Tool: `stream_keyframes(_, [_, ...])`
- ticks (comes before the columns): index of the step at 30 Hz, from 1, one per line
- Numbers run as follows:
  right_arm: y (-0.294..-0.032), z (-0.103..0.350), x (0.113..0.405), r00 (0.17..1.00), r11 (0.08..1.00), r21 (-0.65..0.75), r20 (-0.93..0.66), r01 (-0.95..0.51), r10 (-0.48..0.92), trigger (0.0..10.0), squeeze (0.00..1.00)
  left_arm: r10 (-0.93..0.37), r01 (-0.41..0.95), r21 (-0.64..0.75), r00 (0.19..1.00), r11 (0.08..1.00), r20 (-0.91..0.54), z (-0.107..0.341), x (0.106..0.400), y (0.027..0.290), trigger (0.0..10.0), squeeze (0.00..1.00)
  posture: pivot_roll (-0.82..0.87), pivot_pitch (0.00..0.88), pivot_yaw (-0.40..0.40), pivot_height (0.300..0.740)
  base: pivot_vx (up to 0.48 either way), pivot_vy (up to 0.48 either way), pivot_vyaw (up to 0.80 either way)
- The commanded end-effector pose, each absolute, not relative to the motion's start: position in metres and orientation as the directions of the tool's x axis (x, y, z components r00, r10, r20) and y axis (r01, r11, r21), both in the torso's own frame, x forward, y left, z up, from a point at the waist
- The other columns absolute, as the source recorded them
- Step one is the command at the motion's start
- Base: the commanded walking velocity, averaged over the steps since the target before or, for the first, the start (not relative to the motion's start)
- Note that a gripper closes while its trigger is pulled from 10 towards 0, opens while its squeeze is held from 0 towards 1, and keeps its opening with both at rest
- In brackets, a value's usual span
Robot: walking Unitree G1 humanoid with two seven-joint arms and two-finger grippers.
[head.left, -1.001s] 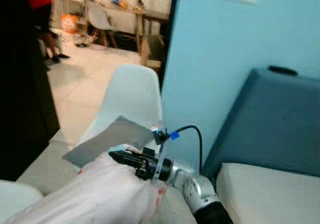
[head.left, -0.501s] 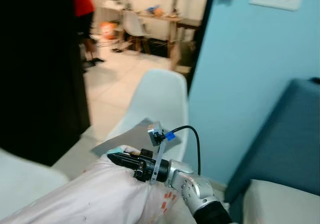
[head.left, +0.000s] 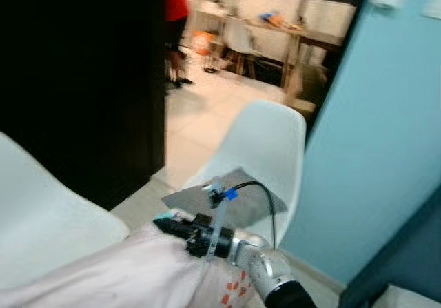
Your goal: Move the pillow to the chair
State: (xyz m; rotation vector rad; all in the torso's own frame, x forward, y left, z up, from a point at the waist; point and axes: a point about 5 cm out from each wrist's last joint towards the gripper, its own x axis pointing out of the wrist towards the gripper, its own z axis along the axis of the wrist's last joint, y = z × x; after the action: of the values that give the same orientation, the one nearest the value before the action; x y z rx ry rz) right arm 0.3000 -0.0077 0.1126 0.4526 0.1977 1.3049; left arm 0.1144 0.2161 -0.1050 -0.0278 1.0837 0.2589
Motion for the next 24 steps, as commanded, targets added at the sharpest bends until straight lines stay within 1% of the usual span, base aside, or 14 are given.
stream_keyframes(1, [0.0092,0.1249,0.2957,0.236,0.134,0.408,0.211,-0.903,0.948,10.0,0.00,0.178,-0.213,0.093,0.425,0.973,-0.887,-0.1075,0.1094,0.2107,10.0,0.00,0.15,0.037,-0.120,0.740,0.000,0.000,0.75])
stream_keyframes(13, [0.0135,0.1238,0.2938,0.219,0.115,0.408,0.216,-0.906,0.952,10.0,0.00,0.183,-0.224,0.092,0.427,0.970,-0.886,-0.1076,0.1095,0.2098,10.0,0.00,0.16,0.042,-0.127,0.740,0.000,0.000,0.75])
stream_keyframes(24, [0.0149,0.1219,0.2927,0.221,0.116,0.414,0.216,-0.903,0.951,10.0,0.00,0.183,-0.224,0.093,0.422,0.970,-0.888,-0.1082,0.1066,0.2106,10.0,0.00,0.16,0.043,-0.124,0.740,0.000,0.000,0.75])
